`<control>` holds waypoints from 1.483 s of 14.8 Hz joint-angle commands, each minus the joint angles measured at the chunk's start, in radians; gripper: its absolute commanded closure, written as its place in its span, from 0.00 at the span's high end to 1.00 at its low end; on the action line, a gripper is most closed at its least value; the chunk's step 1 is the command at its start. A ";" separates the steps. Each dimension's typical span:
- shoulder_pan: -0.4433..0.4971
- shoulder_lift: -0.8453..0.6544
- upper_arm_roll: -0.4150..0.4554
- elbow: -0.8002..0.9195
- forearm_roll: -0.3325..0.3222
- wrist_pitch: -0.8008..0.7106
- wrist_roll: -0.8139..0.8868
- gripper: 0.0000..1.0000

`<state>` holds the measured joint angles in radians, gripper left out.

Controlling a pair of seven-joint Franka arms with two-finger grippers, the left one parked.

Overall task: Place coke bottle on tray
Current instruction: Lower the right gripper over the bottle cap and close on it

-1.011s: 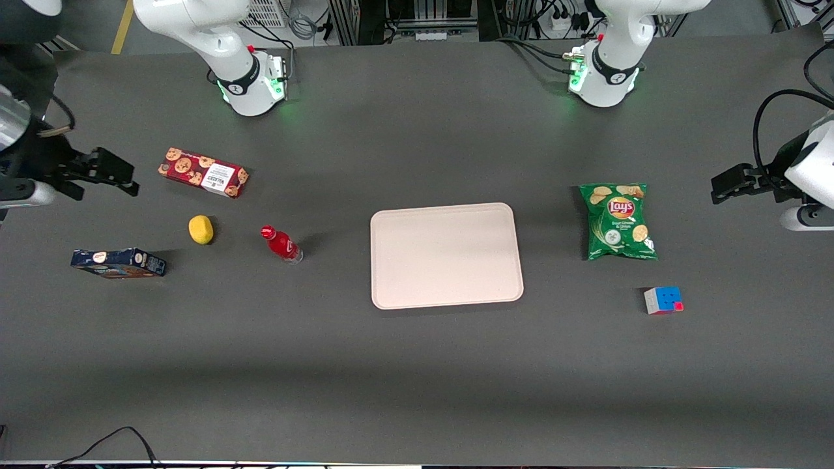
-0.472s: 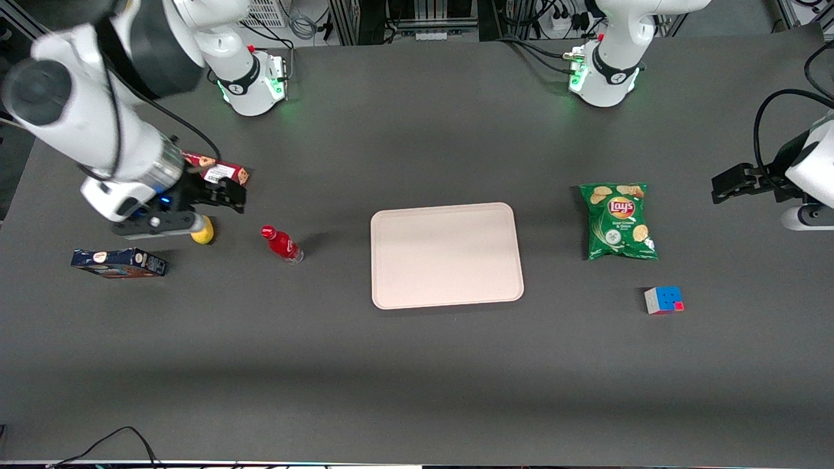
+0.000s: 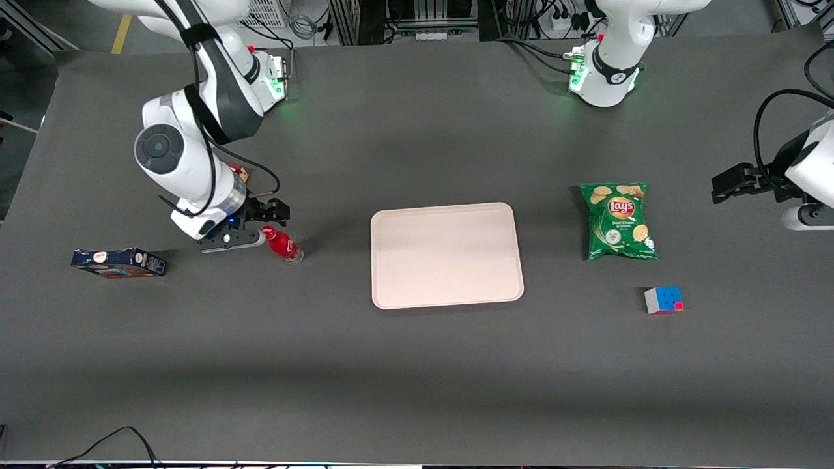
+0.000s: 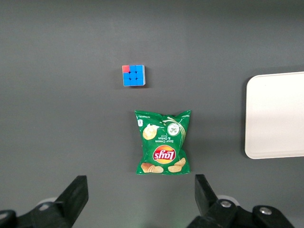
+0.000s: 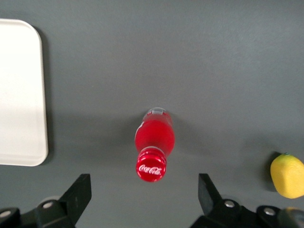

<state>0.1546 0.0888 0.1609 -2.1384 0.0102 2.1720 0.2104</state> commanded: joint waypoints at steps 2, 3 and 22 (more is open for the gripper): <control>-0.001 0.020 0.005 -0.050 -0.044 0.078 0.024 1.00; -0.001 0.028 0.005 -0.060 -0.044 0.095 0.024 1.00; -0.003 -0.061 0.006 -0.025 -0.058 0.030 0.099 0.00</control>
<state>0.1497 0.1195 0.1615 -2.1860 -0.0248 2.2859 0.2706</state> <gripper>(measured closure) 0.683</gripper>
